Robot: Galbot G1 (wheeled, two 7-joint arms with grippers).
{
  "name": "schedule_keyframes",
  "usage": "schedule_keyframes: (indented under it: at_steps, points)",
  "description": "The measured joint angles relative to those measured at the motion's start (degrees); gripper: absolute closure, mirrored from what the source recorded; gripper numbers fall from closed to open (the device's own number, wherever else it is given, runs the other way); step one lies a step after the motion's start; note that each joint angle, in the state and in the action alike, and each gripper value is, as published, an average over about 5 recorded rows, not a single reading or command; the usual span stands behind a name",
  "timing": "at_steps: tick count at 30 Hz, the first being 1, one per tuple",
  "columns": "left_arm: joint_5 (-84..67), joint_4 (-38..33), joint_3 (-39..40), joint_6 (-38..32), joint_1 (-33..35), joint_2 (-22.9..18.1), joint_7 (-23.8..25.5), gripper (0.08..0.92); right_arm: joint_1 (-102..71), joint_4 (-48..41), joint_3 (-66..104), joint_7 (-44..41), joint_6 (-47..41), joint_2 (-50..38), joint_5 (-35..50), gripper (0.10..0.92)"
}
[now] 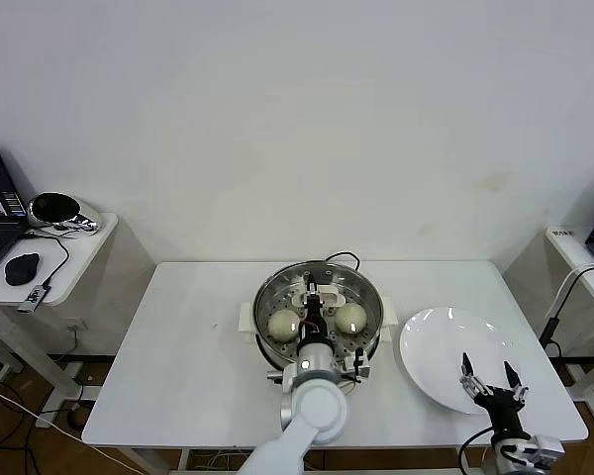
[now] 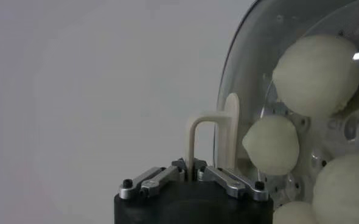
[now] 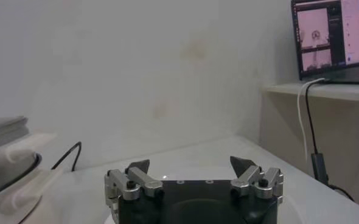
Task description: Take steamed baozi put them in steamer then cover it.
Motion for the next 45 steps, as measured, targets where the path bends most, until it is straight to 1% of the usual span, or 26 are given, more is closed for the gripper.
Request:
schedule_keyframes:
  at_steps: [6,9,15,26,30,33,40,45]
  points:
    - [0.2,0.0,0.3,0.0,-0.2,0.2,0.7,0.848,-0.1,0.1,0.0,0.0,0.1,0.1,-0.1,0.203]
    - [0.0,-0.2,0.4,0.0,-0.3,0.3,1.2,0.792,-0.1,0.1,0.0,0.0,0.1,0.2,-0.1,0.203]
    - [-1.1,-1.7,1.0,0.1,-0.2,0.9,1.9,0.619,-0.1,0.1,0.0,0.0,0.2,0.3,-0.3,0.203]
    - [-2.1,-6.2,2.4,0.1,1.7,2.5,1.7,0.299,-0.3,0.2,0.0,0.0,0.2,0.4,-0.5,0.203]
    - [-2.7,-8.0,2.8,0.1,2.5,3.1,2.2,0.205,-0.4,0.2,0.0,0.0,0.2,0.4,-0.6,0.203]
    - [-3.4,-9.3,2.9,0.0,3.1,3.4,2.7,0.181,-0.4,0.1,0.0,0.0,0.3,0.4,-0.7,0.203]
    - [-5.1,-12.5,2.7,0.1,4.6,4.3,3.4,0.177,-0.4,0.0,-0.2,0.1,0.3,0.3,-0.8,0.203]
    - [-7.7,-16.1,1.5,0.1,6.5,5.8,2.7,0.177,-1.1,0.6,-0.8,0.4,-0.2,-0.2,-0.8,0.203]
